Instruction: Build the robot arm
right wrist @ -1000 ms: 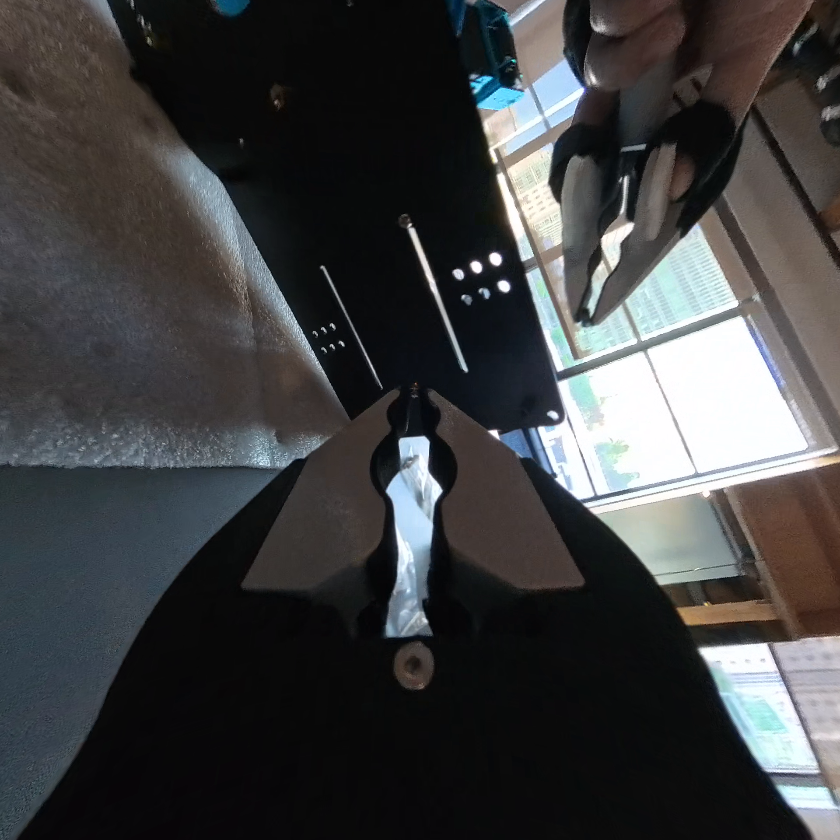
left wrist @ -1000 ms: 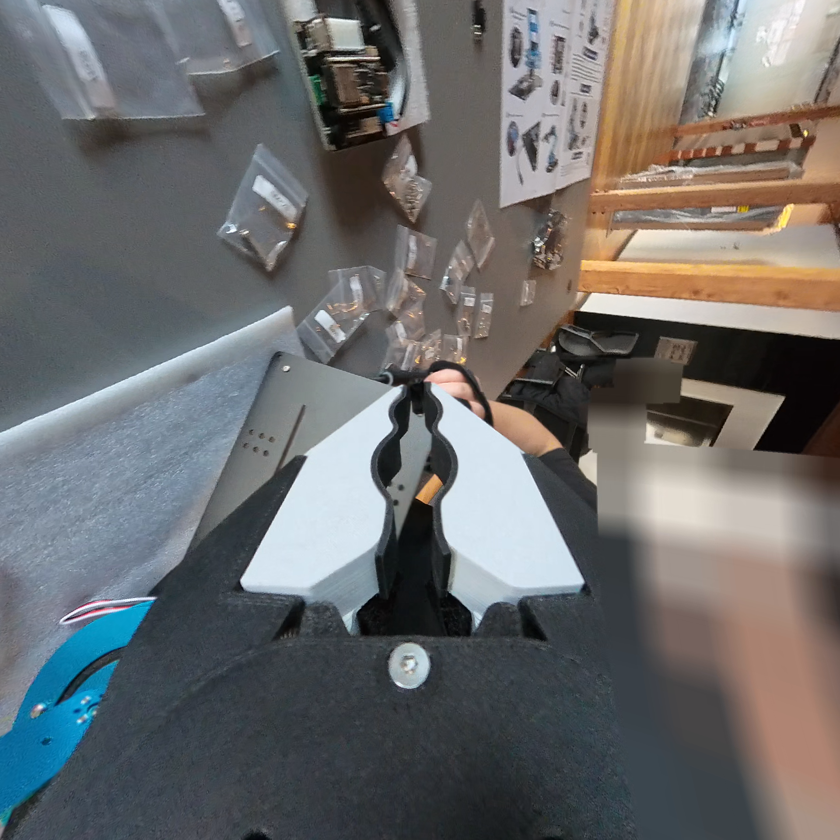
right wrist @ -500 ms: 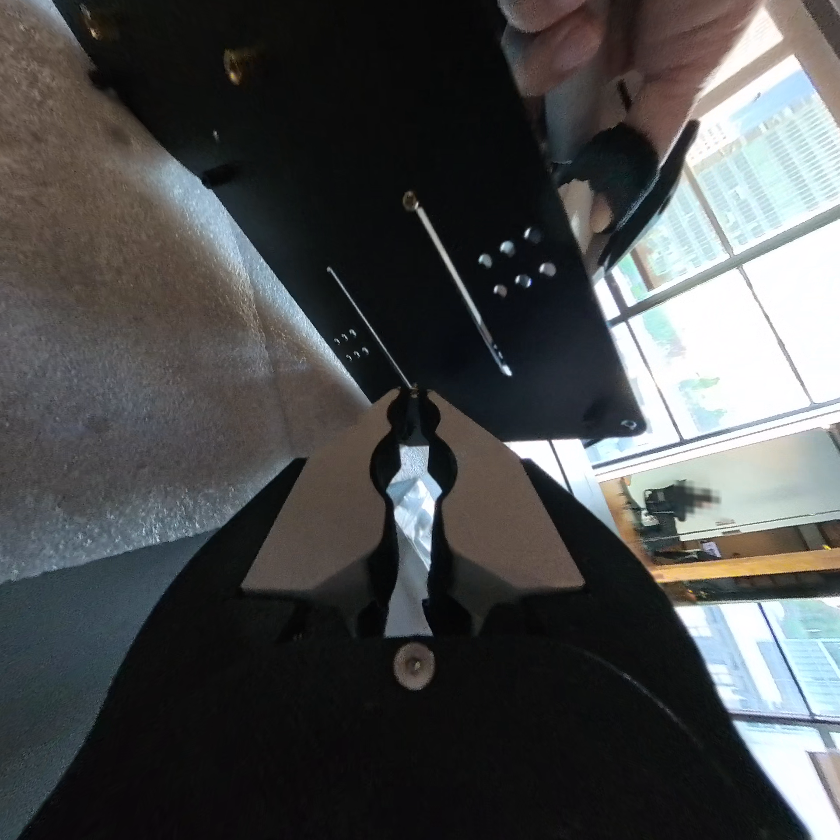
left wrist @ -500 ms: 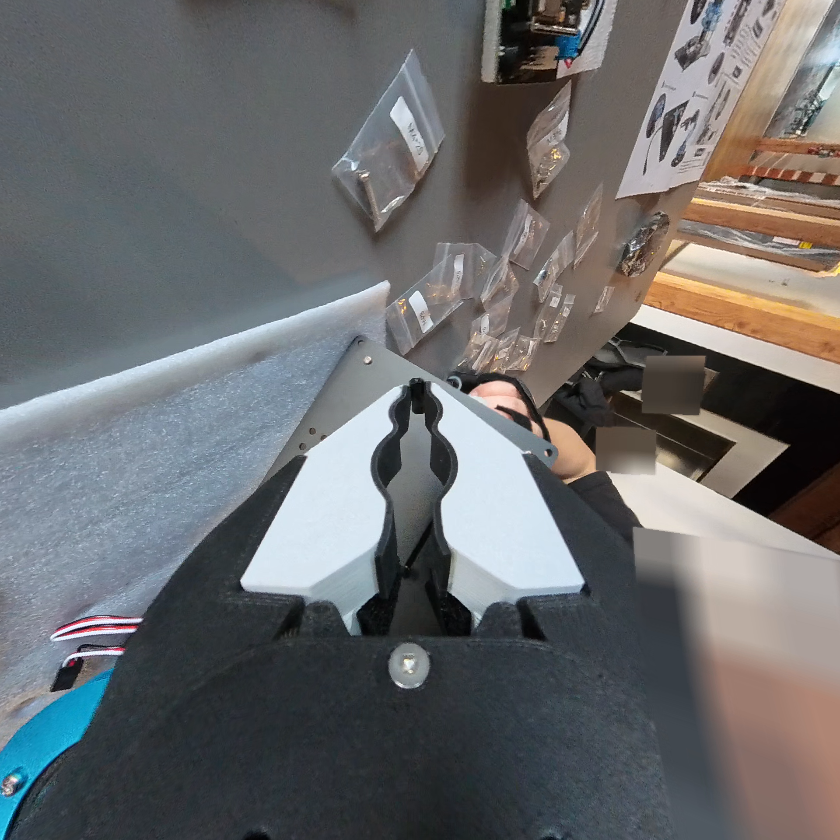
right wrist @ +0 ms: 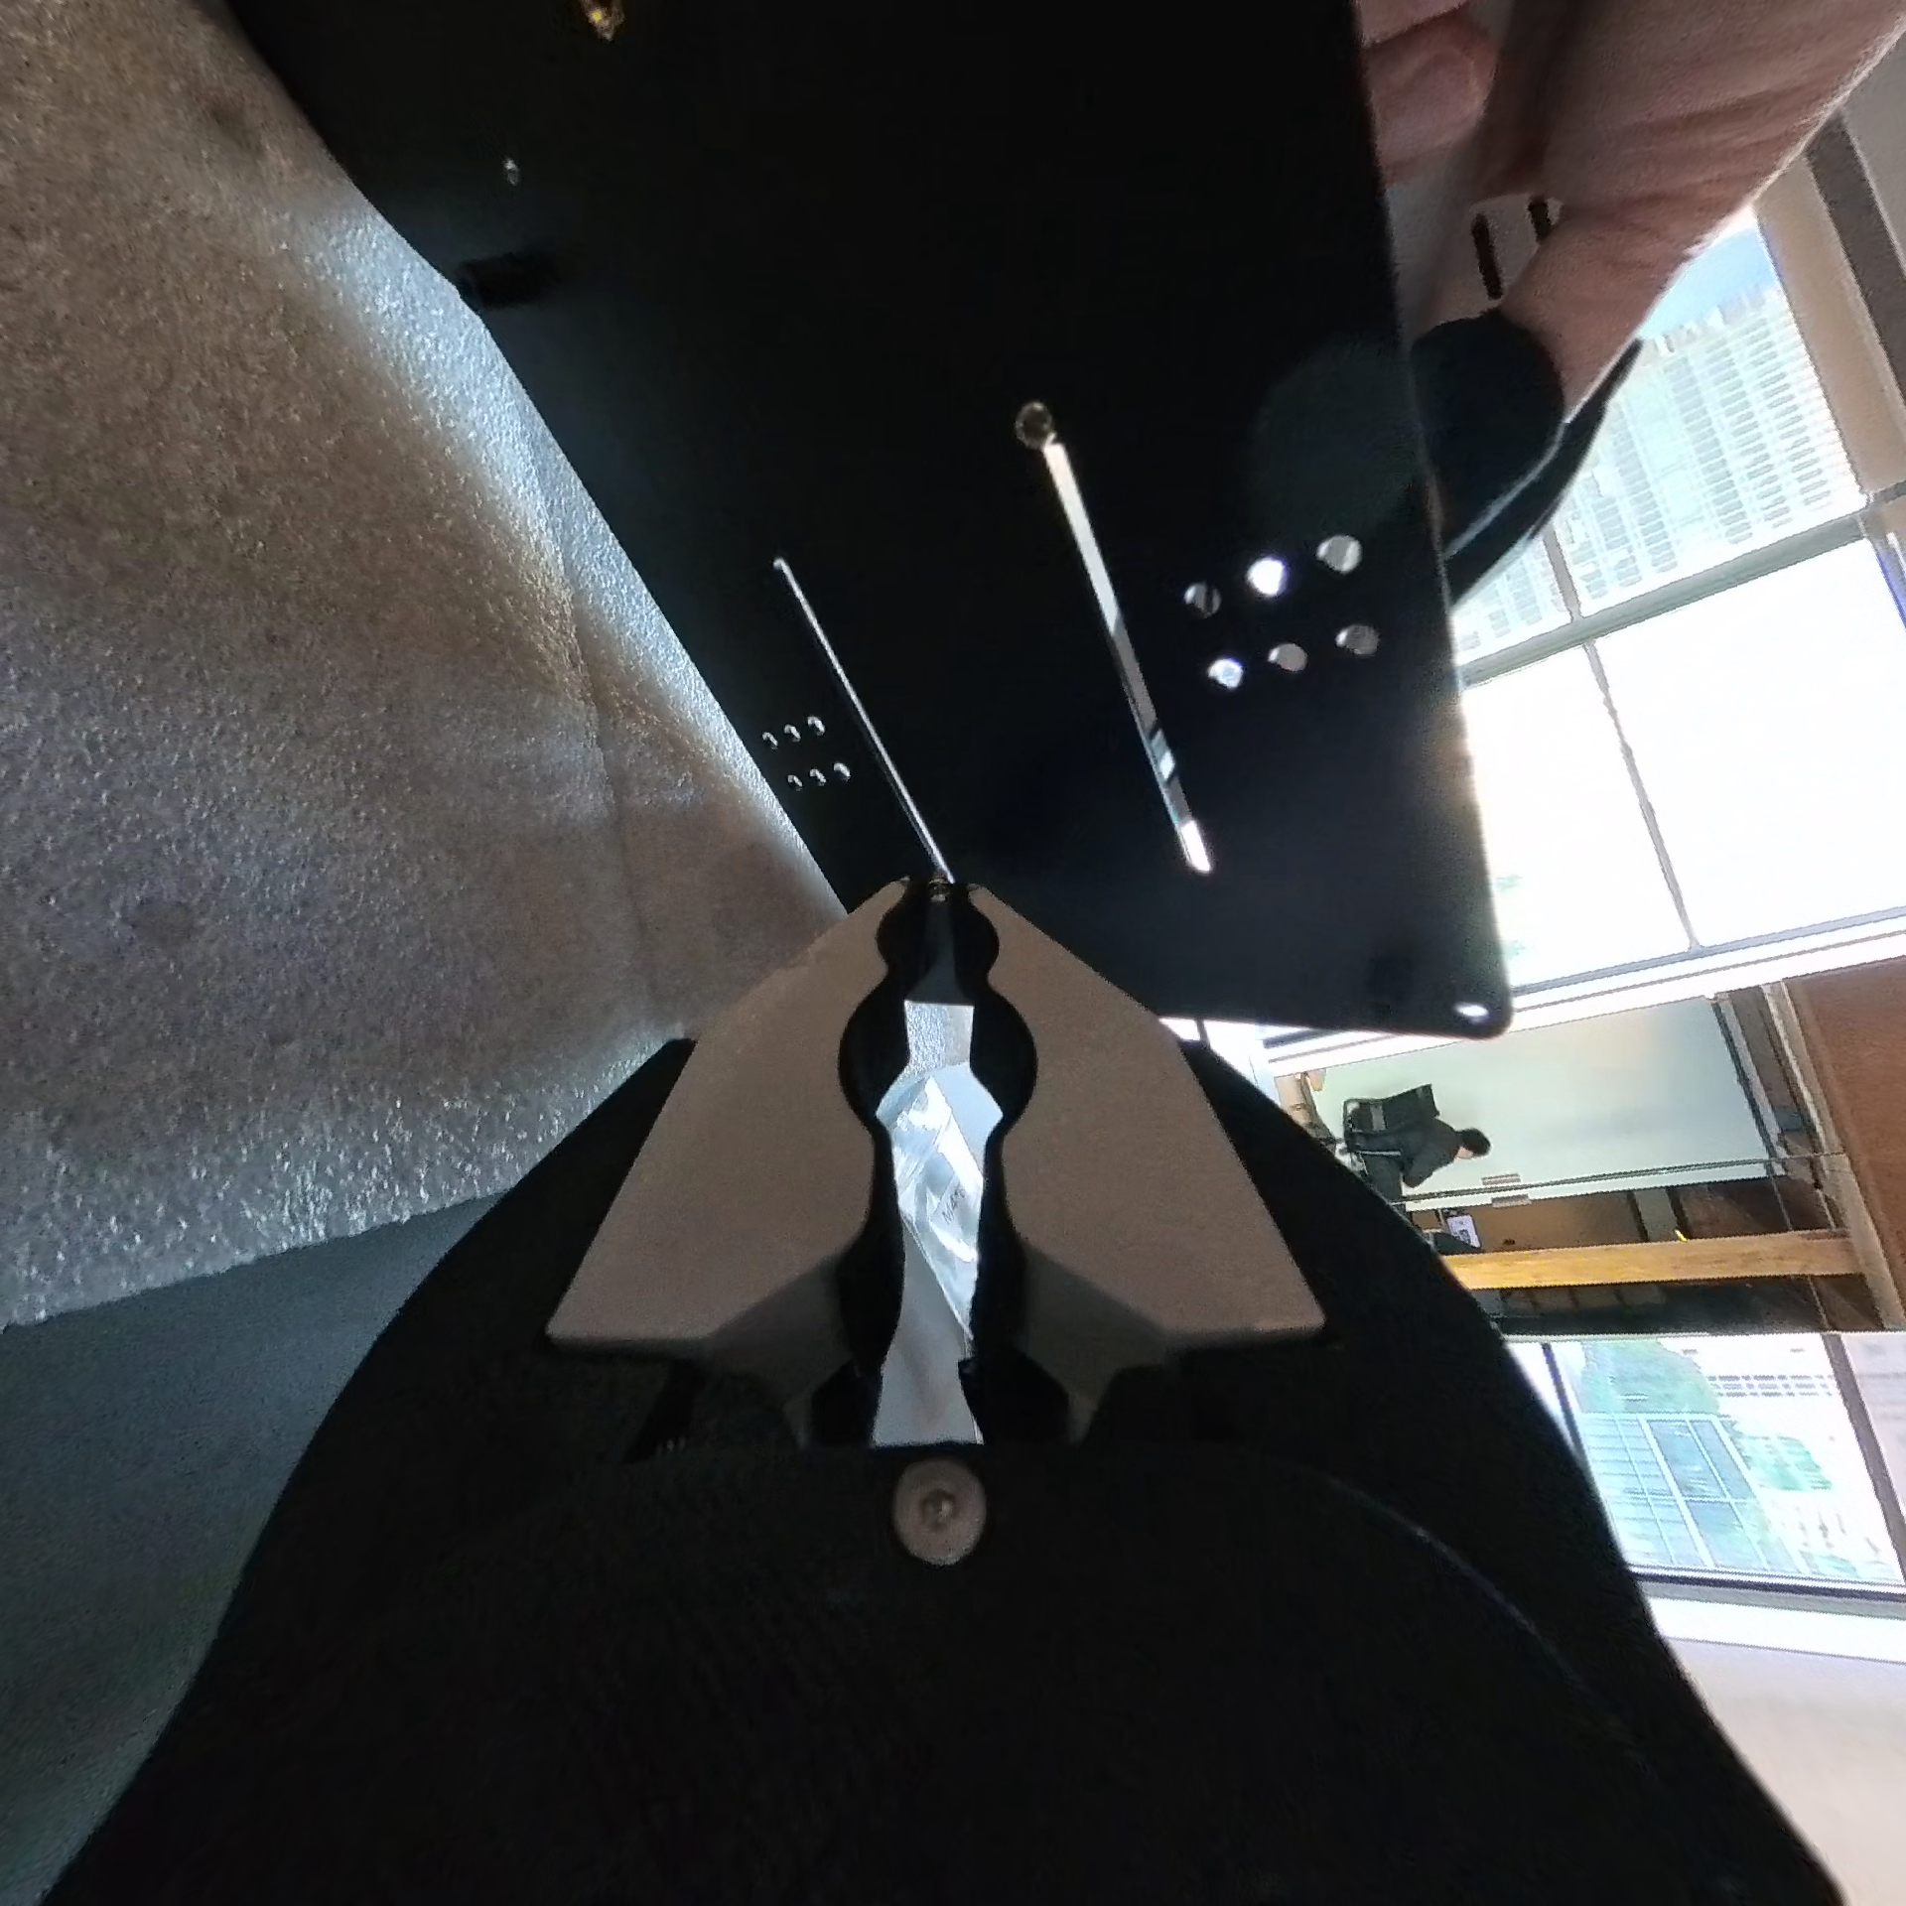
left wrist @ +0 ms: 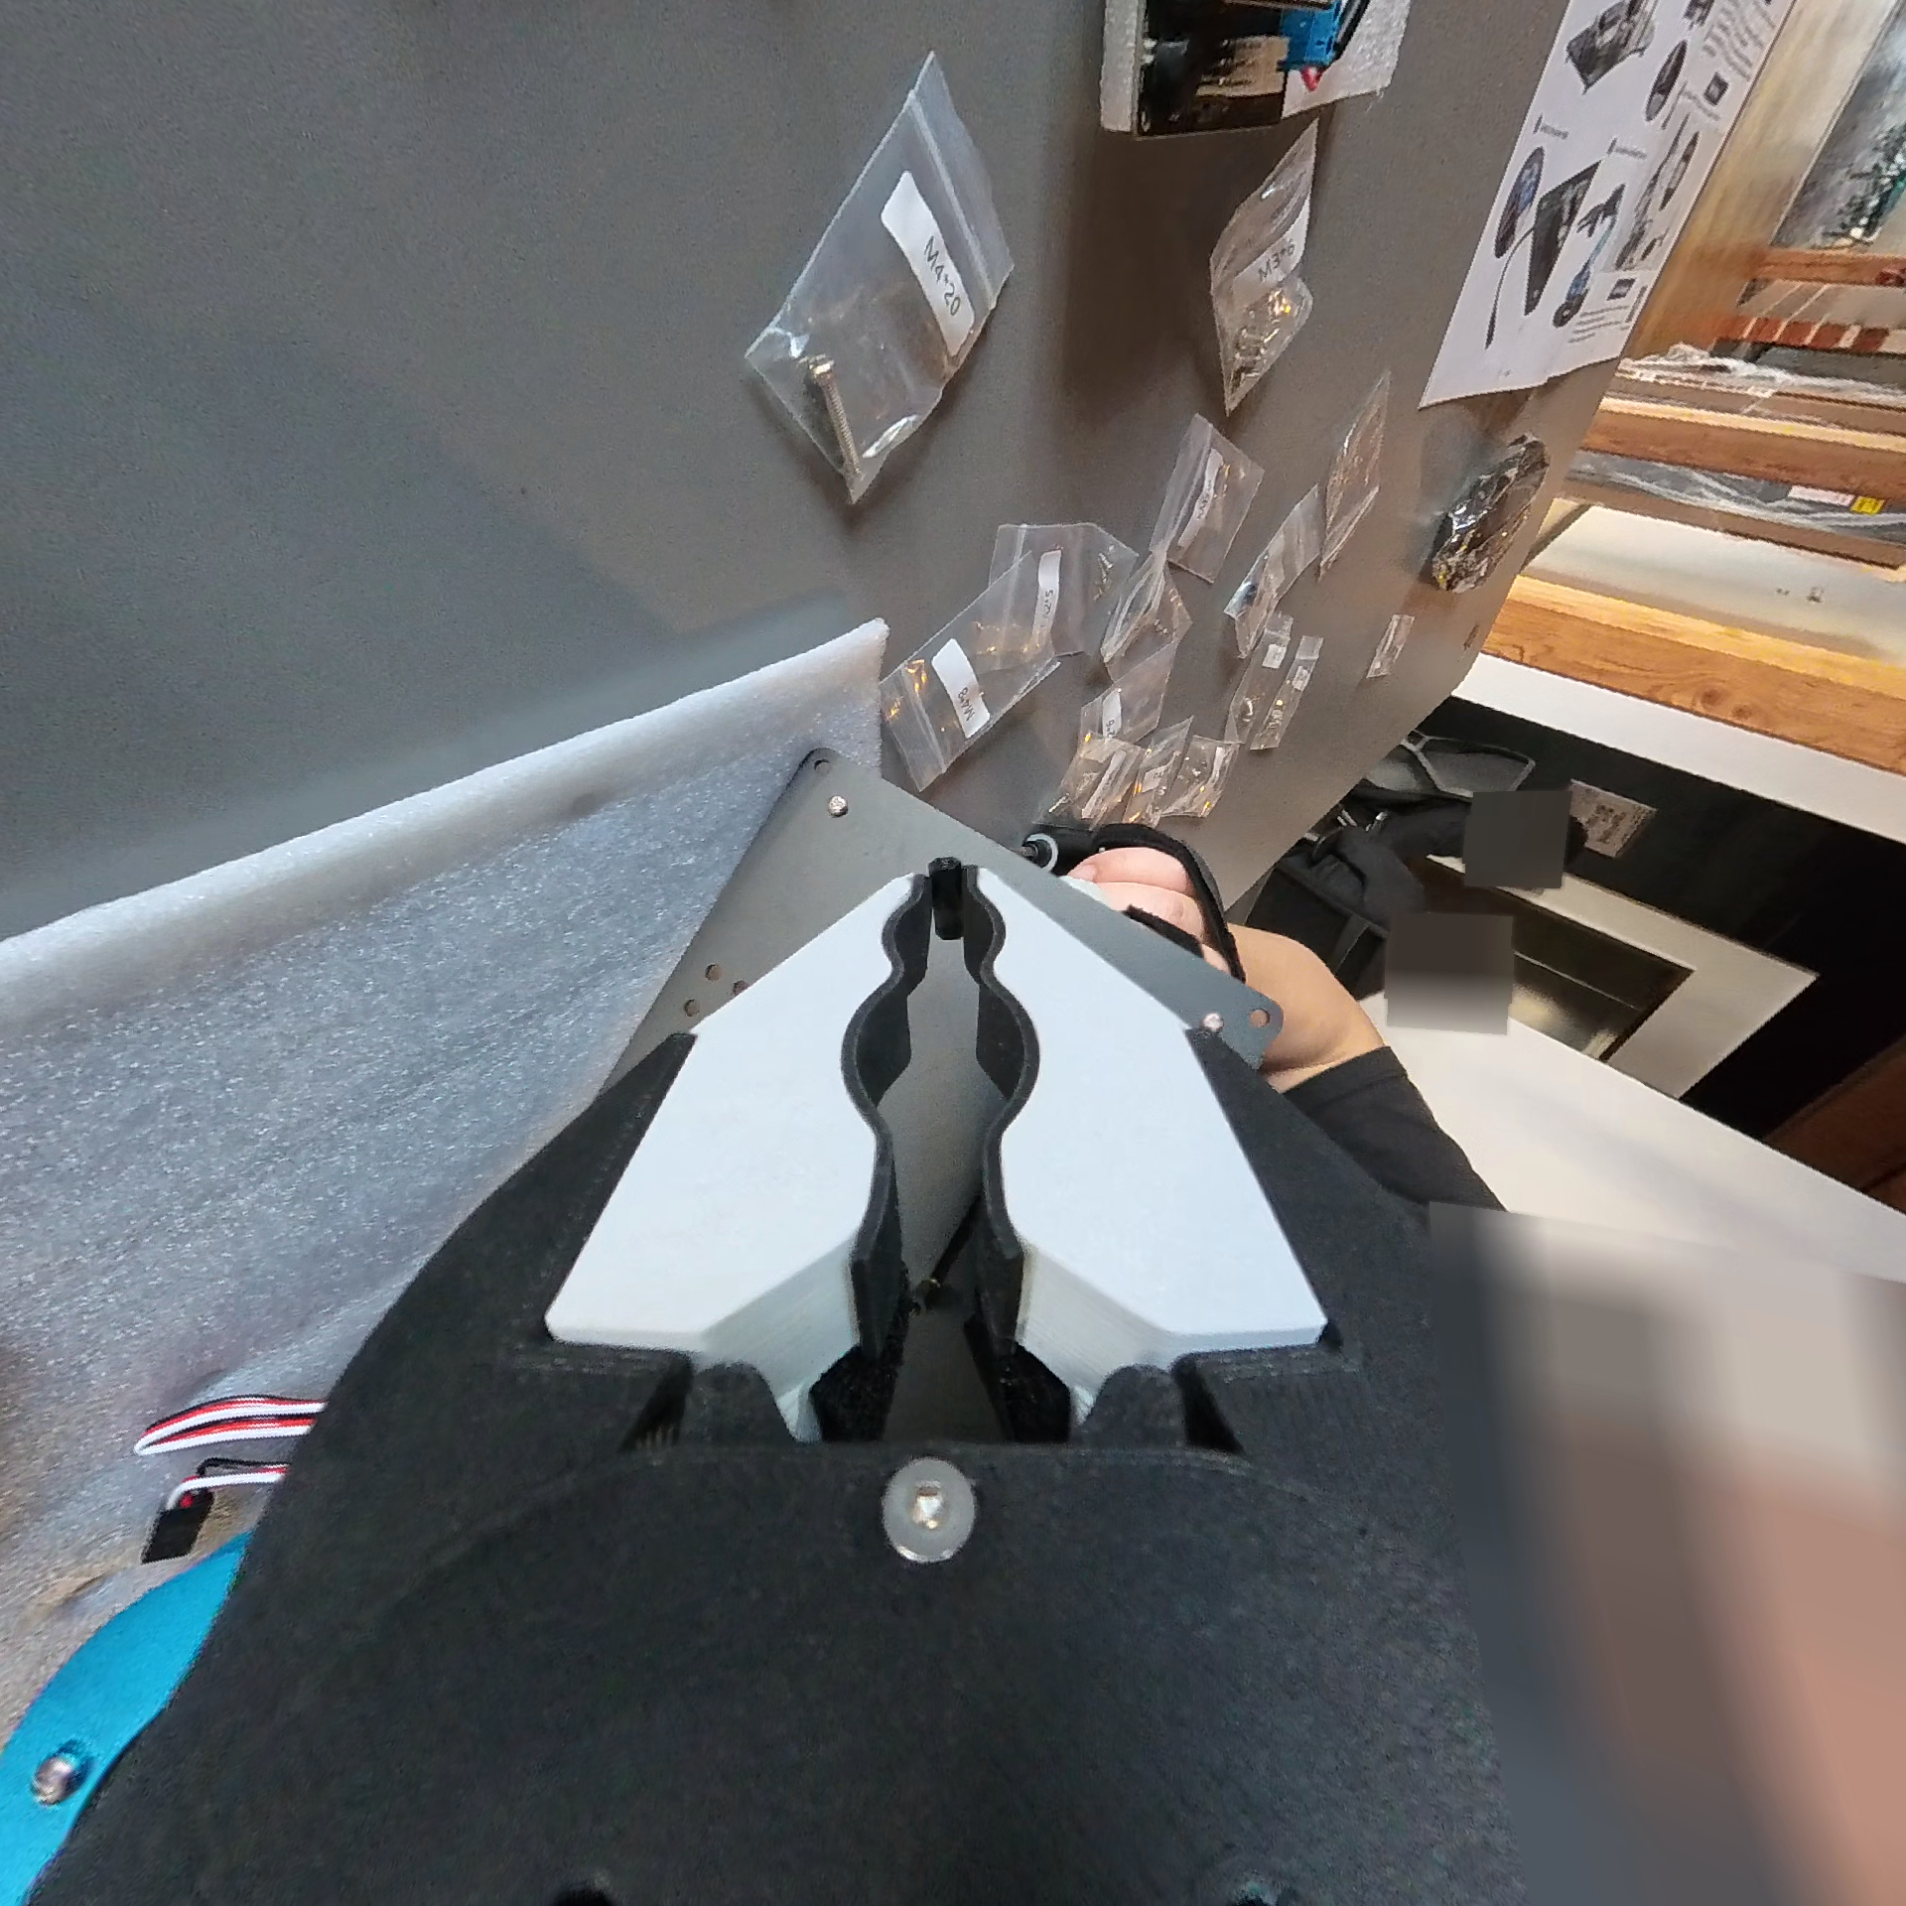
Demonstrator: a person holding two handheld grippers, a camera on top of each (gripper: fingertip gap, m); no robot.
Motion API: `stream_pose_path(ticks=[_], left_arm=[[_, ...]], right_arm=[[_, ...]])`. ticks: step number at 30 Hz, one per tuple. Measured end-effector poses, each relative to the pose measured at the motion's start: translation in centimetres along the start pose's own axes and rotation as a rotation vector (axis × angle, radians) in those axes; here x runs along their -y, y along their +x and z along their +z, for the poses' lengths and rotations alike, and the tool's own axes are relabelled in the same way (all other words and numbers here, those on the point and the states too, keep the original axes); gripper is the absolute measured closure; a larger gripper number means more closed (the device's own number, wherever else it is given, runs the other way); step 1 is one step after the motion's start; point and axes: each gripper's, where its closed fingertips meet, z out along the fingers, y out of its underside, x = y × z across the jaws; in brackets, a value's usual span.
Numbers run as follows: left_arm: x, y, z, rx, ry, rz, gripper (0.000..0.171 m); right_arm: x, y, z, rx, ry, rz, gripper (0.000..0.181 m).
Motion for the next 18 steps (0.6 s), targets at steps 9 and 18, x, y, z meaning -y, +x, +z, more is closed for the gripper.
stream_pose_path(ticks=[9, 18], left_arm=[[-0.13, -0.27, -0.10, -0.019, -0.001, -0.009, 0.168], [-0.07, 0.12, -0.13, -0.035, -0.002, 0.001, 0.168]], right_arm=[[-0.22, 0.06, 0.31, -0.009, -0.015, -0.005, 0.180], [-0.21, 0.03, 0.44, -0.013, -0.020, -0.009, 0.179]])
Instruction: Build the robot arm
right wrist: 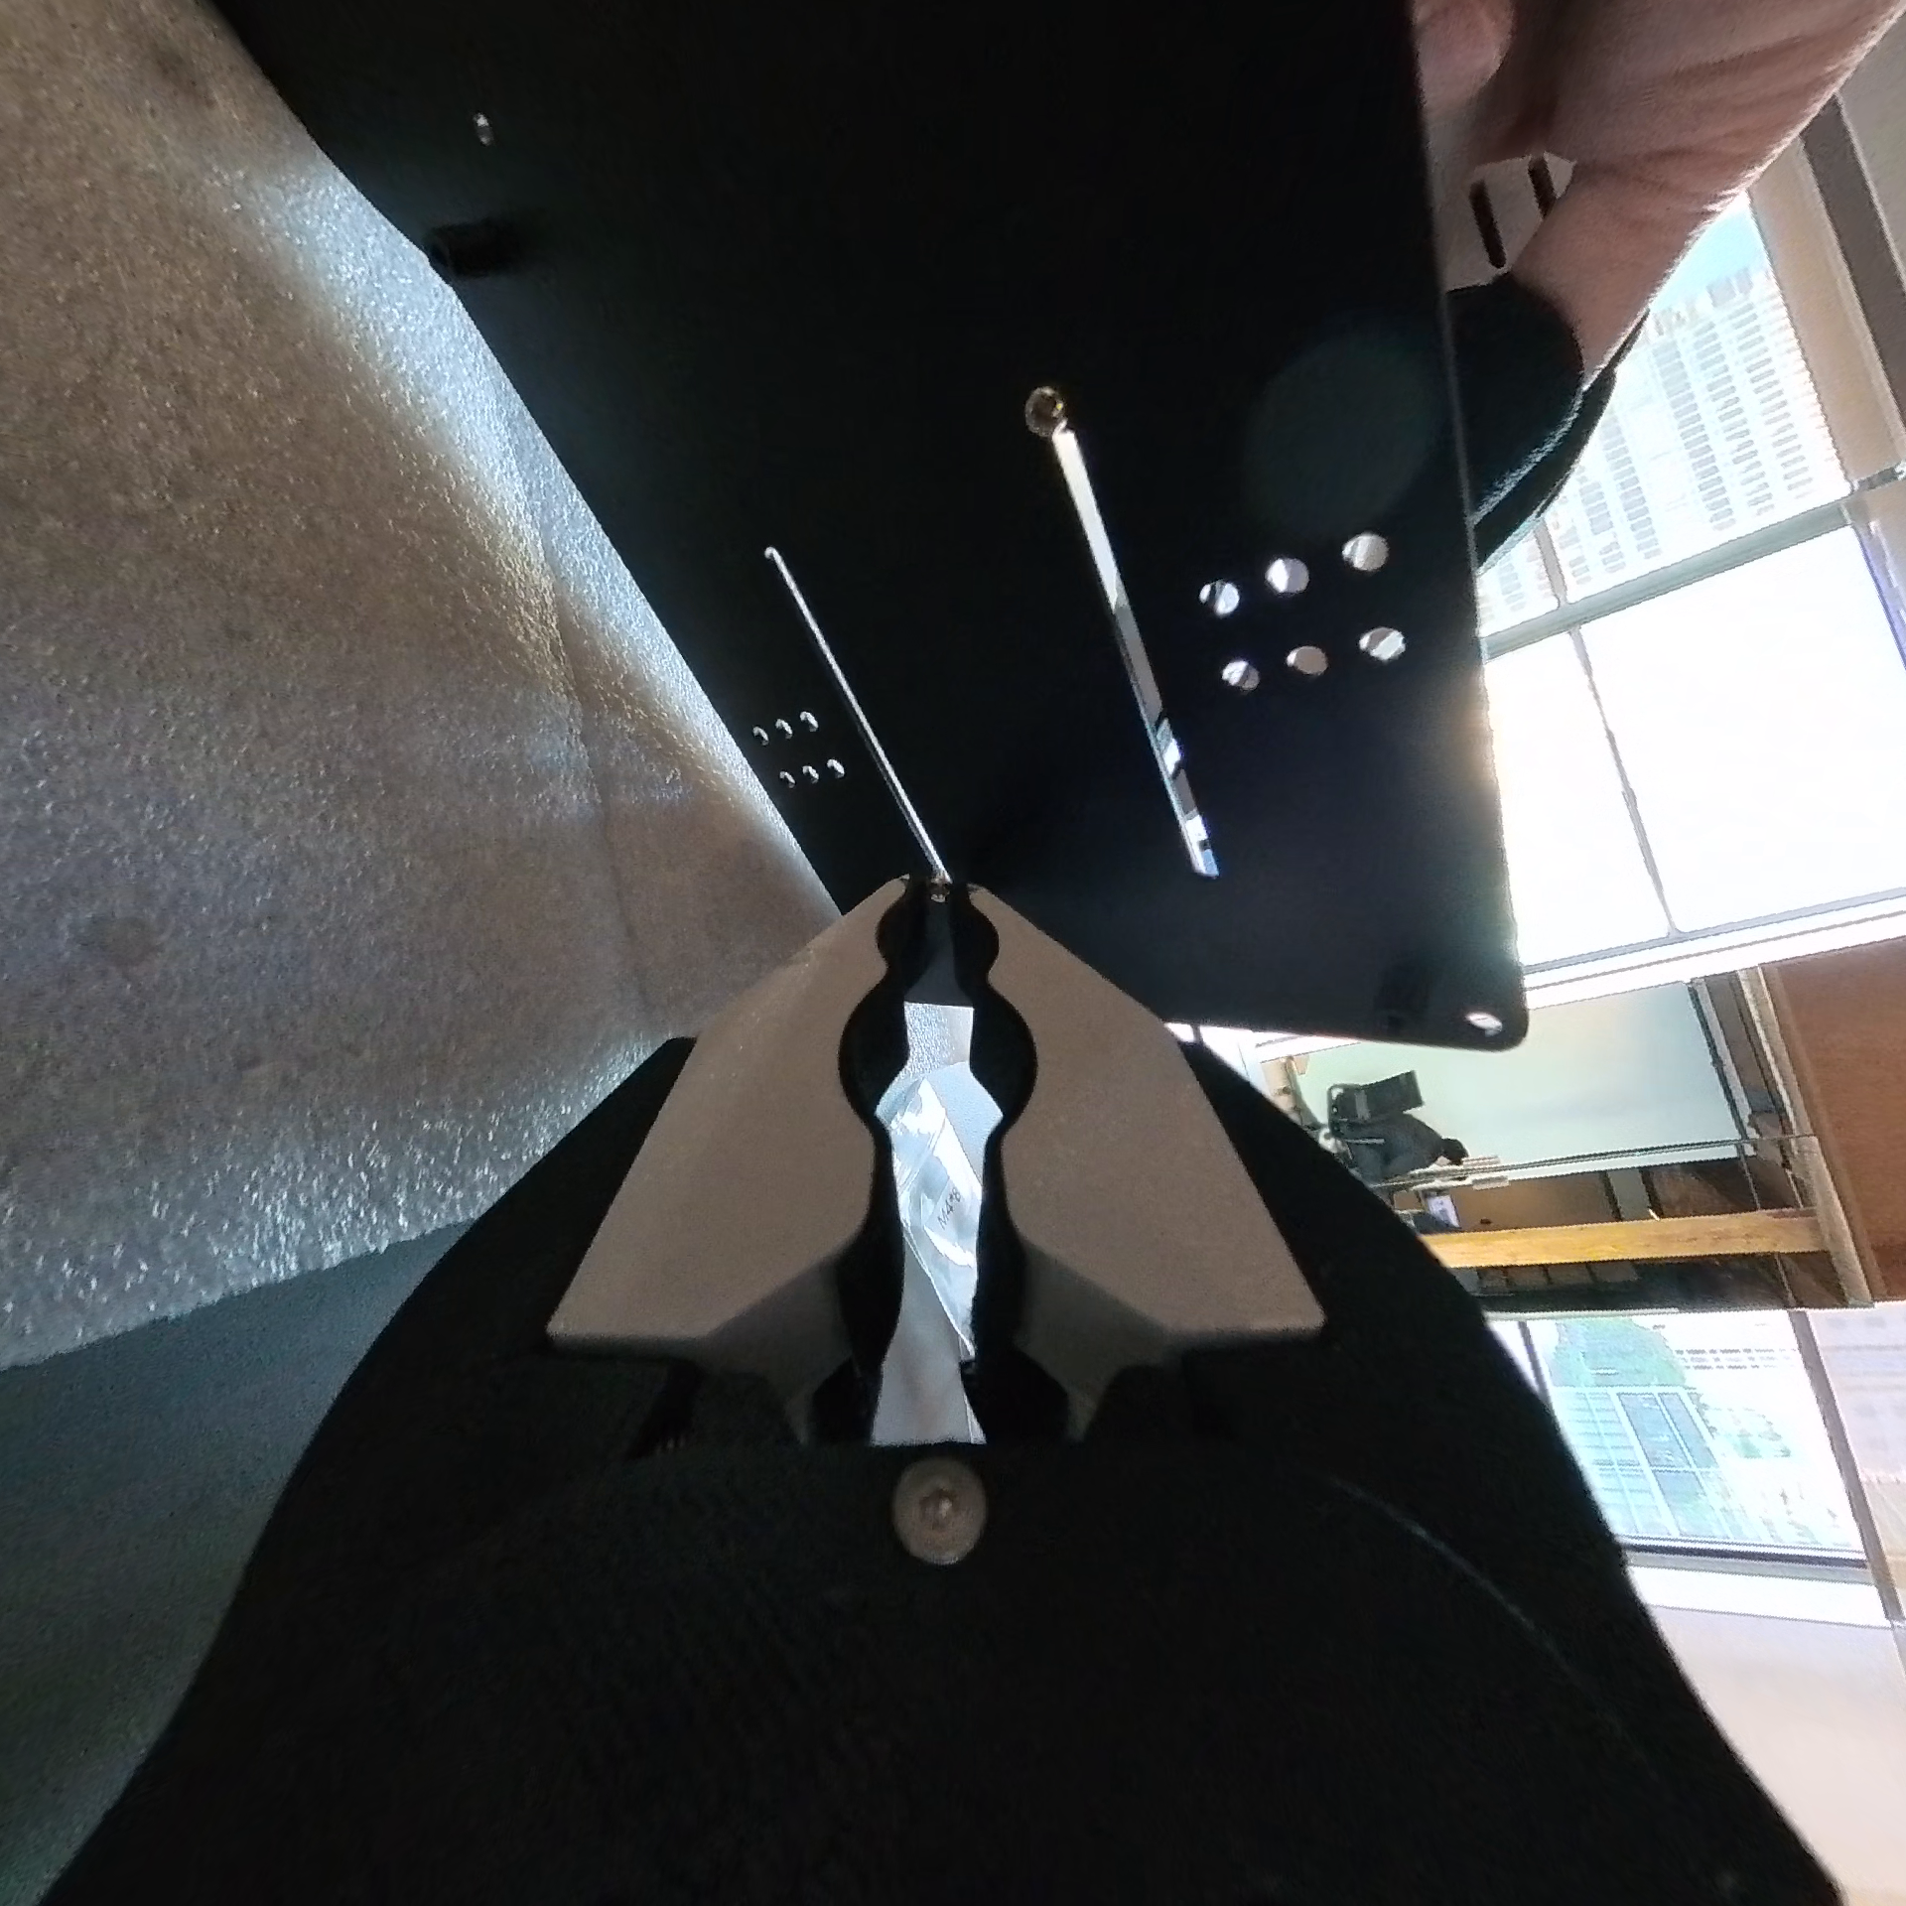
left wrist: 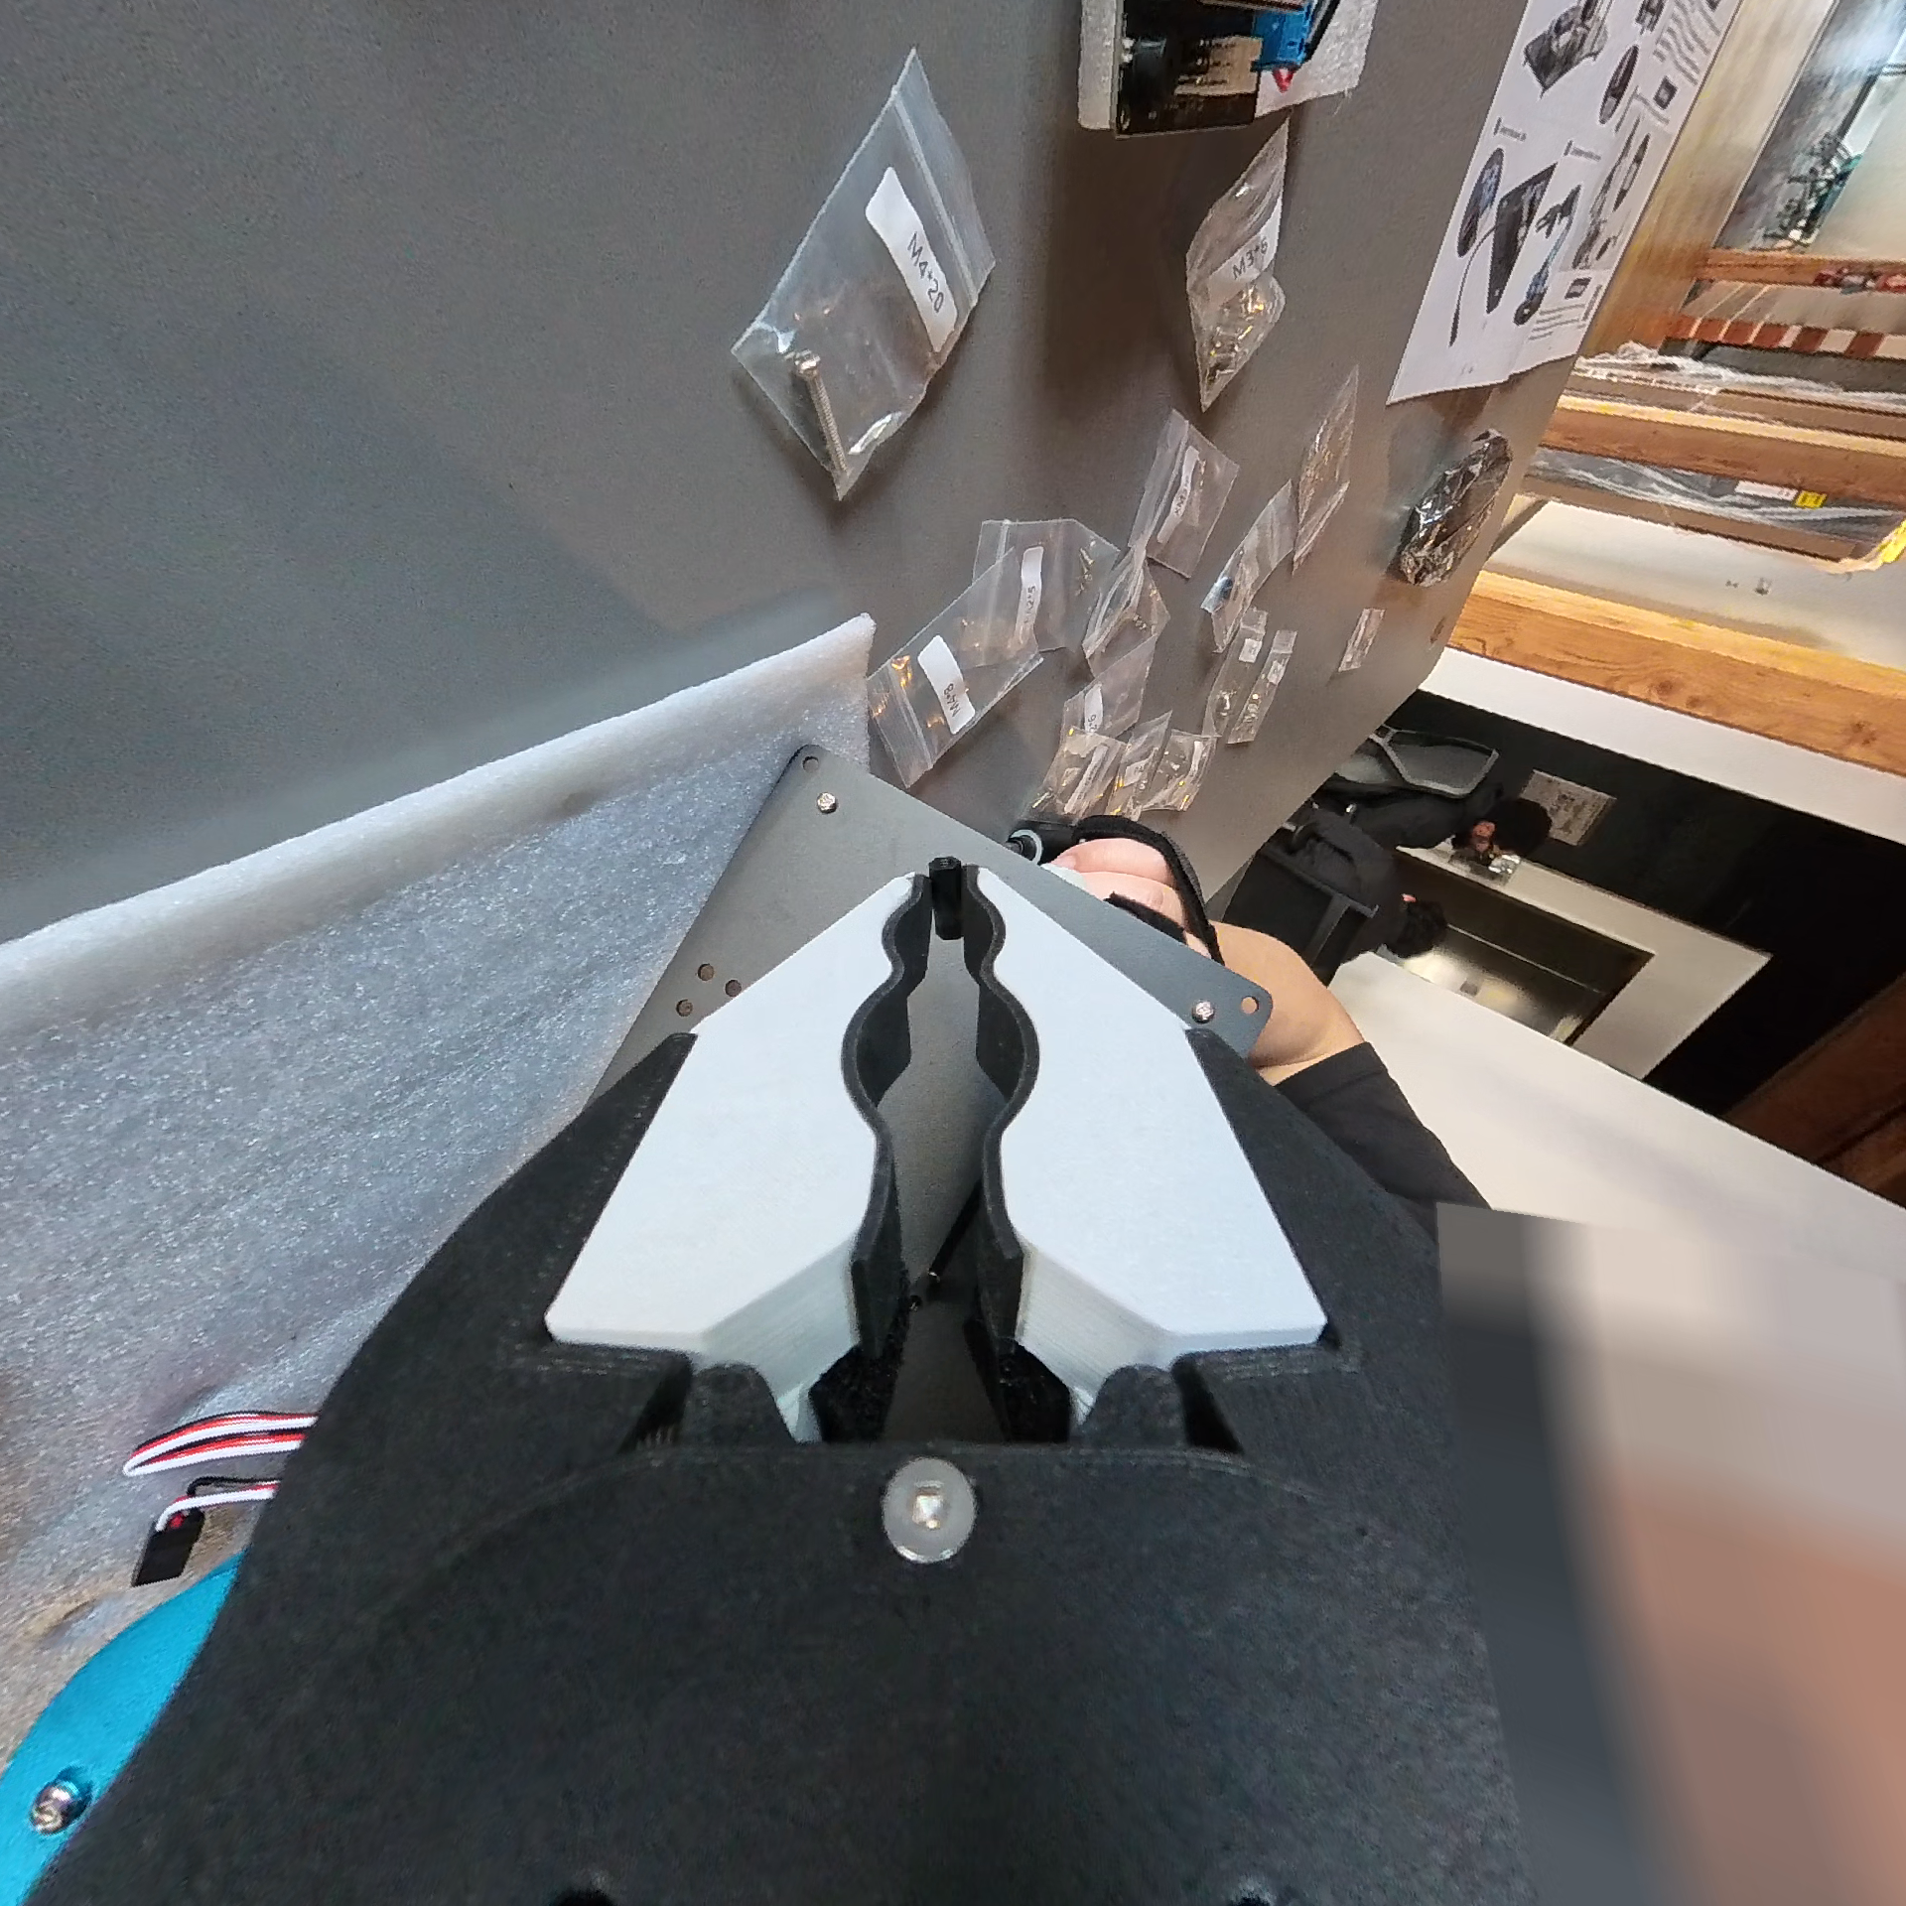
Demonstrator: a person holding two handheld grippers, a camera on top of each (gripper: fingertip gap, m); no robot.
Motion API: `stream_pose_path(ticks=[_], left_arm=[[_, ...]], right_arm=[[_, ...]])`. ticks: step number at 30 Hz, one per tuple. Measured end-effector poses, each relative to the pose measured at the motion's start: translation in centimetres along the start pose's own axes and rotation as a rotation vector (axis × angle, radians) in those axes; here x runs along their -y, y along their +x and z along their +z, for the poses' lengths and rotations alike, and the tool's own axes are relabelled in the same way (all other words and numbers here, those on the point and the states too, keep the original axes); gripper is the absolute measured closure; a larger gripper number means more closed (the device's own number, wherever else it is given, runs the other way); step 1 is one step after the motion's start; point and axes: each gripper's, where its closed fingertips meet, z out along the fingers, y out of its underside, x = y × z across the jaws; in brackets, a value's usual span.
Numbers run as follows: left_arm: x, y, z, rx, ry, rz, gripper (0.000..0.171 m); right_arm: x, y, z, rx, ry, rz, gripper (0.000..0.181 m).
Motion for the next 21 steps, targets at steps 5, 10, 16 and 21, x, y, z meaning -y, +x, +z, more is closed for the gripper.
stream_pose_path(ticks=[5, 10, 16, 21], left_arm=[[0.19, 0.01, -0.13, -0.006, 0.008, -0.001, 0.168], [0.40, 0.21, -0.22, -0.013, 0.014, 0.001, 0.168], [0.37, 0.49, -0.28, -0.016, 0.012, 0.009, 0.168], [0.11, 0.41, -0.31, -0.015, 0.004, 0.006, 0.168]], right_arm=[[0.00, 0.00, 0.01, -0.006, -0.005, -0.010, 0.180], [-0.23, -0.39, 0.35, -0.006, -0.035, -0.054, 0.180], [-0.16, -0.55, 0.35, 0.014, -0.031, -0.034, 0.180], [-0.40, -0.94, 0.19, 0.051, -0.038, -0.017, 0.181]])
